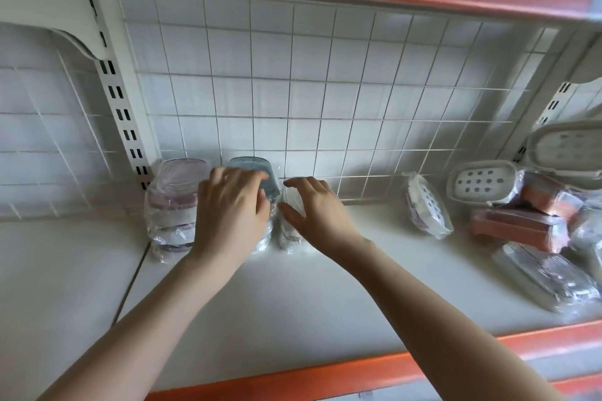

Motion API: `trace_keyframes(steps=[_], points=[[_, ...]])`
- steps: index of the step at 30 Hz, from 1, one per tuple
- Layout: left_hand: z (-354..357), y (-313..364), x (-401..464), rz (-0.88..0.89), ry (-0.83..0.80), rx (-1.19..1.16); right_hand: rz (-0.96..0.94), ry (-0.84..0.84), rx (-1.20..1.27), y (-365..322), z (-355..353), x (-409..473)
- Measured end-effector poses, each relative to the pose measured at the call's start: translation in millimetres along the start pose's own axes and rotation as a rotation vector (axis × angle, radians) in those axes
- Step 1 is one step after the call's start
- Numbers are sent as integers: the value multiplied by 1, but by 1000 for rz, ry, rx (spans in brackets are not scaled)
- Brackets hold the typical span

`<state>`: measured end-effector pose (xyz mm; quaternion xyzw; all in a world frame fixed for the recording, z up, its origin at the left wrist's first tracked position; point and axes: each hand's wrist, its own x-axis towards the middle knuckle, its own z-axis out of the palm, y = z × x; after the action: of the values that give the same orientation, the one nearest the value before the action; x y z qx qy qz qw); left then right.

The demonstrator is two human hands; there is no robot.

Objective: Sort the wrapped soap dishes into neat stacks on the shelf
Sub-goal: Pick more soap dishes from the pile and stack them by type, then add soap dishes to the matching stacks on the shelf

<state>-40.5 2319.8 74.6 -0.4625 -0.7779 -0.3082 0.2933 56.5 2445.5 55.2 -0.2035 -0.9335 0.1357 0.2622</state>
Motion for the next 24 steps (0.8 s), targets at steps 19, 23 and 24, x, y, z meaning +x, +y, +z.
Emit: trace_keyframes(steps=[19,23,24], points=[[87,147,19,-5,-529,-231,351,51,-280,130,-105,-84],[107,171,25,-39,-604,-230,391,49,-310,159,-125,-91],[112,176,25,-42,-610,-239,400,44,-315,166,-129,-93]])
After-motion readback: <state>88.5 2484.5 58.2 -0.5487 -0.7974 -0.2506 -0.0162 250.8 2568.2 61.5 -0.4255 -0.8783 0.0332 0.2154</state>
